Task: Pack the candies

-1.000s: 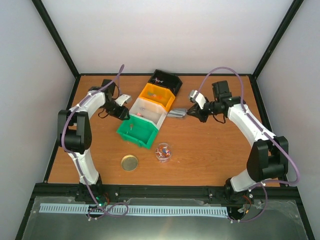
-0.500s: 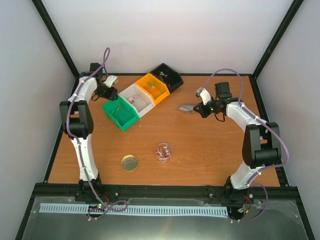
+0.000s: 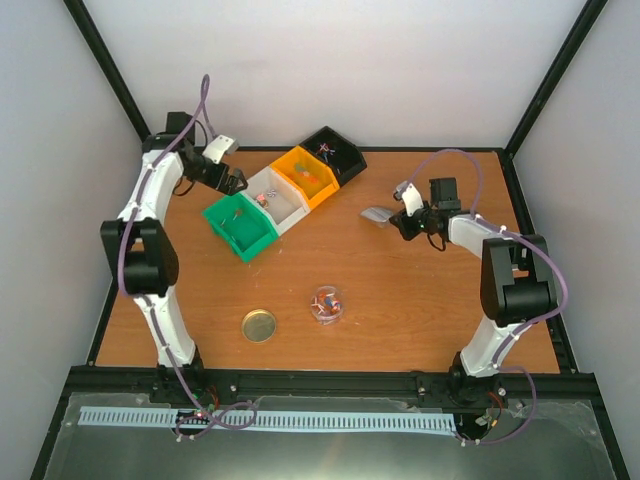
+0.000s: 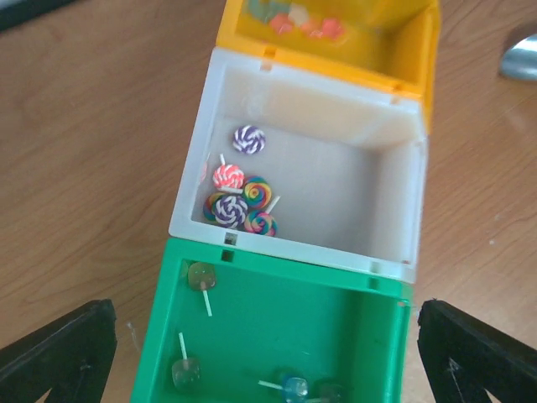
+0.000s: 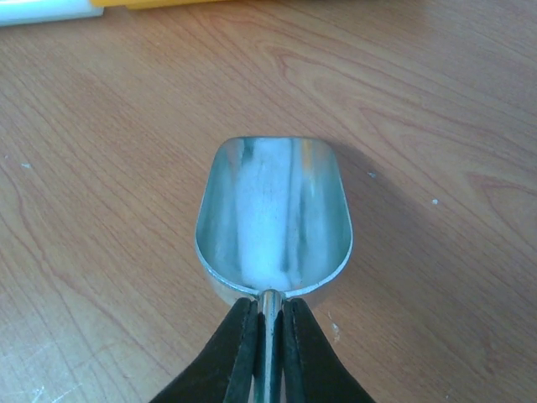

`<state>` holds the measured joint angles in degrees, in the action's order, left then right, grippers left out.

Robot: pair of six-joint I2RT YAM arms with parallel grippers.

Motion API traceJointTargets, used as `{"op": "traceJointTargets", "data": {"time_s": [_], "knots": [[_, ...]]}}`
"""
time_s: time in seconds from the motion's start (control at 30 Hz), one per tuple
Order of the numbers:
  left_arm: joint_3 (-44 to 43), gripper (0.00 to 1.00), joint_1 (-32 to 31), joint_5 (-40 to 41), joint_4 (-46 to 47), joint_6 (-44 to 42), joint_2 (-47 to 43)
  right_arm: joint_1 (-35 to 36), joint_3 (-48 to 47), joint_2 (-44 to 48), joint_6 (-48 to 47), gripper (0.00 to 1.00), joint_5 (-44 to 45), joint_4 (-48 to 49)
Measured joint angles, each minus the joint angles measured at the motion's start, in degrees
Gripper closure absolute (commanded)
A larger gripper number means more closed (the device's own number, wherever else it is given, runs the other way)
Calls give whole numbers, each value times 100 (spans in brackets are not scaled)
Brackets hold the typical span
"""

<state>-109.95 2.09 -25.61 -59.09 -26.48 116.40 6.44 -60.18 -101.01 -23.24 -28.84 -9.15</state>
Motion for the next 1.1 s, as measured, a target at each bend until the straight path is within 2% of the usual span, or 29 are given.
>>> {"op": "traceJointTargets", "data": {"time_s": [0.2, 0.33, 0.57, 0.7, 0.73, 0.83, 0.97, 1.1], "knots": [[903, 0, 0, -55, 743, 243, -1287, 0, 254, -9, -109, 81, -2, 146], [1082, 0, 2, 33, 1147, 542, -1471, 0, 400, -9, -166, 72, -22, 140], [702, 0, 144, -282, 721, 431, -1025, 0, 398, 74, -249, 42, -98, -24], [748, 0, 188, -555, 260, -162, -1097, 0, 295, 409, -400, 19, -229, -319], [841, 0, 195, -627, 170, -367, -1161, 0, 243, 501, -428, 17, -264, -398], [1565, 0, 136, -798, -249, -1193, -1572, 0, 11, 756, -662, 14, -378, -601], [2881, 5, -223, -702, -595, -2135, -2223, 0, -212, 1071, -946, 1, -374, -723], [4363, 11, -872, -299, -568, -2833, -2778, -59, -225, 1338, -1027, 0, -116, -501]]}}
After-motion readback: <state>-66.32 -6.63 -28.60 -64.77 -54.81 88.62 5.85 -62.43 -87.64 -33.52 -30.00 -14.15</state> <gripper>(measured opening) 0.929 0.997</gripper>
